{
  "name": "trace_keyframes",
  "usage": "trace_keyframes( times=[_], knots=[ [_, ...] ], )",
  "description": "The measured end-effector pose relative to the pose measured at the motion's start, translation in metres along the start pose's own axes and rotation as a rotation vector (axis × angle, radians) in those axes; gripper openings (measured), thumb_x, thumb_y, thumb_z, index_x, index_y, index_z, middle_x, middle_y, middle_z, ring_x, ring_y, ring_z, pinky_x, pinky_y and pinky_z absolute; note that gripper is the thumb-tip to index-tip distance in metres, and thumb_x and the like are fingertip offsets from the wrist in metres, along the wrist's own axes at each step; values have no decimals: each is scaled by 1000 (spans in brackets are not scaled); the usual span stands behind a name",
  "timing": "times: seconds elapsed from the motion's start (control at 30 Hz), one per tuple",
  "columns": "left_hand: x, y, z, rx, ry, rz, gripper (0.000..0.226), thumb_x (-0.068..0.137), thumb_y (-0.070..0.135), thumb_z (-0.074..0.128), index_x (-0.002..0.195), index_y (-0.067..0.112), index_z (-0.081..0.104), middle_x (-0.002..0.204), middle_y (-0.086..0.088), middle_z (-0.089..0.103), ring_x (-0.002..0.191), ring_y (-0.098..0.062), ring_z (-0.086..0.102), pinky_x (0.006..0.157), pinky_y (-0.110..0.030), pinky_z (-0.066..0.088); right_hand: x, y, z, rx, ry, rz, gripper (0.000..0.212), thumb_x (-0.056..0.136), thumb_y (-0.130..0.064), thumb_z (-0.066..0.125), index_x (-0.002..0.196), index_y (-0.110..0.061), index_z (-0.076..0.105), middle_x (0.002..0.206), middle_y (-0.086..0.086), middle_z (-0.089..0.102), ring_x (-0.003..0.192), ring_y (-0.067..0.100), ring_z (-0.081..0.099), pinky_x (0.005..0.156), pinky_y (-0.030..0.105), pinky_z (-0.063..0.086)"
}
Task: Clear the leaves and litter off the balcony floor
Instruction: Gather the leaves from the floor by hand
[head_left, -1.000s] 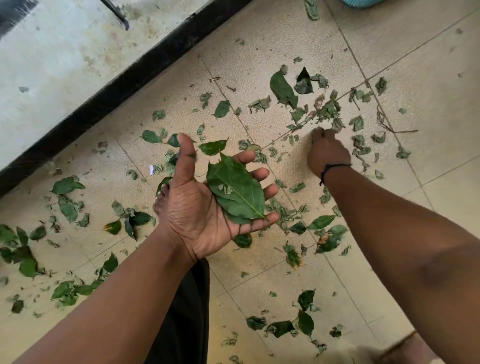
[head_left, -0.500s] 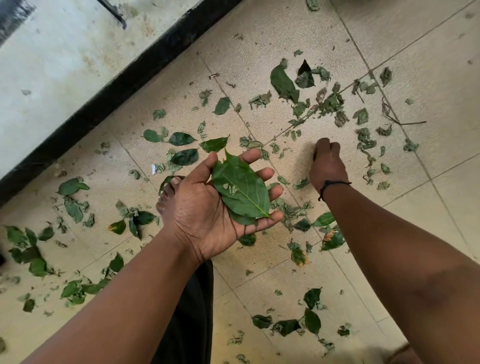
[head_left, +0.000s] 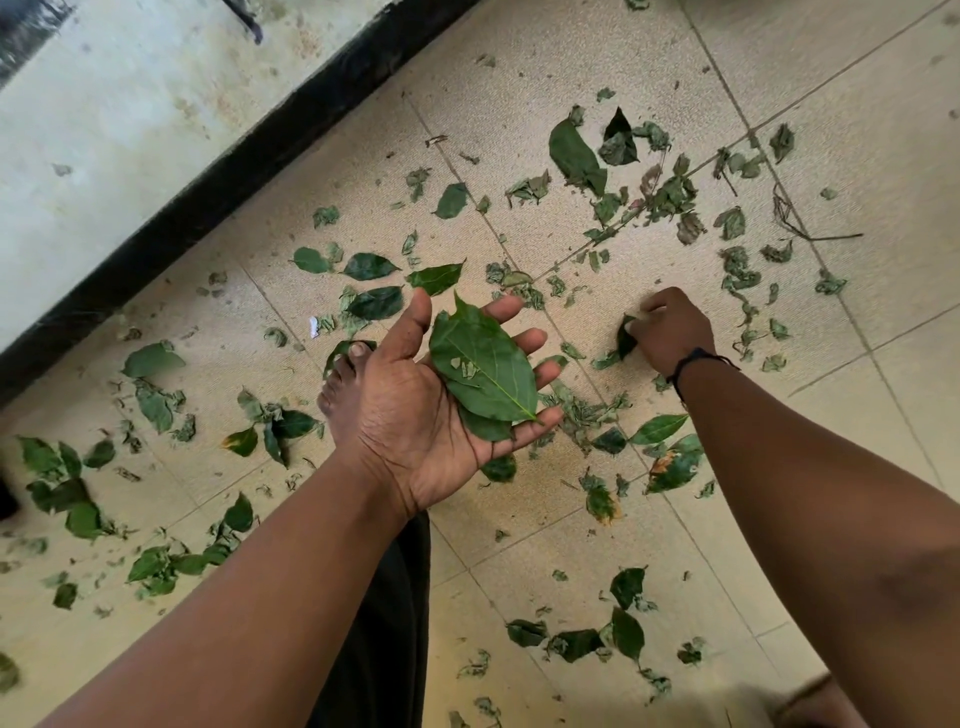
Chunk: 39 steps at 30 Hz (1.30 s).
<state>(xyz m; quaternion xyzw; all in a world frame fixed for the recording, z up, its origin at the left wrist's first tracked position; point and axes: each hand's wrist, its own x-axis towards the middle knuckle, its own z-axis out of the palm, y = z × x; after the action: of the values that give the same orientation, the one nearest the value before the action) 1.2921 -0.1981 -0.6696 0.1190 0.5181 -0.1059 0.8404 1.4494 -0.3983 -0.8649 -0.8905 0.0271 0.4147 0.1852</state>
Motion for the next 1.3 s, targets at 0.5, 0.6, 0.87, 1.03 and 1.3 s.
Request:
trace_keyframes(
  times=[0.5,0.6,0.87,1.03,1.3],
  knots=[
    [1,-7,-1,10,5,-2,66,92,70,35,103,19,76,112,-9,69,98,-30,67,90,-51,52,-14,5,4,-139,-36,-86,39,91,-17,66,117,-8,39,95,9,47,79,29,47,64,36,37],
    [1,-11,-1,10,3,-8,66,91,70,35,104,20,75,114,-10,67,100,-30,65,92,-50,50,-17,4,7,-132,-39,-79,38,91,-12,65,119,-9,38,100,8,48,83,29,50,70,40,45],
    [1,-14,0,-2,37,10,62,89,69,39,104,19,73,111,-10,68,102,-32,63,94,-48,48,-71,-70,-40,773,-441,11,24,77,-21,78,92,-10,62,94,9,71,53,10,47,50,22,47],
    [0,-13,3,9,42,13,59,89,66,41,112,18,67,119,-13,69,109,-34,63,94,-48,48,-154,-124,-76,564,-813,-298,22,65,-23,79,73,-12,62,82,2,73,55,8,53,45,19,44],
    [-4,-2,8,82,-14,25,42,90,52,51,94,17,73,93,-7,71,90,-25,66,94,-45,45,-190,-164,-71,-313,-300,-510,51,68,-61,76,89,-29,44,95,-12,63,77,12,59,64,29,48]
  ],
)
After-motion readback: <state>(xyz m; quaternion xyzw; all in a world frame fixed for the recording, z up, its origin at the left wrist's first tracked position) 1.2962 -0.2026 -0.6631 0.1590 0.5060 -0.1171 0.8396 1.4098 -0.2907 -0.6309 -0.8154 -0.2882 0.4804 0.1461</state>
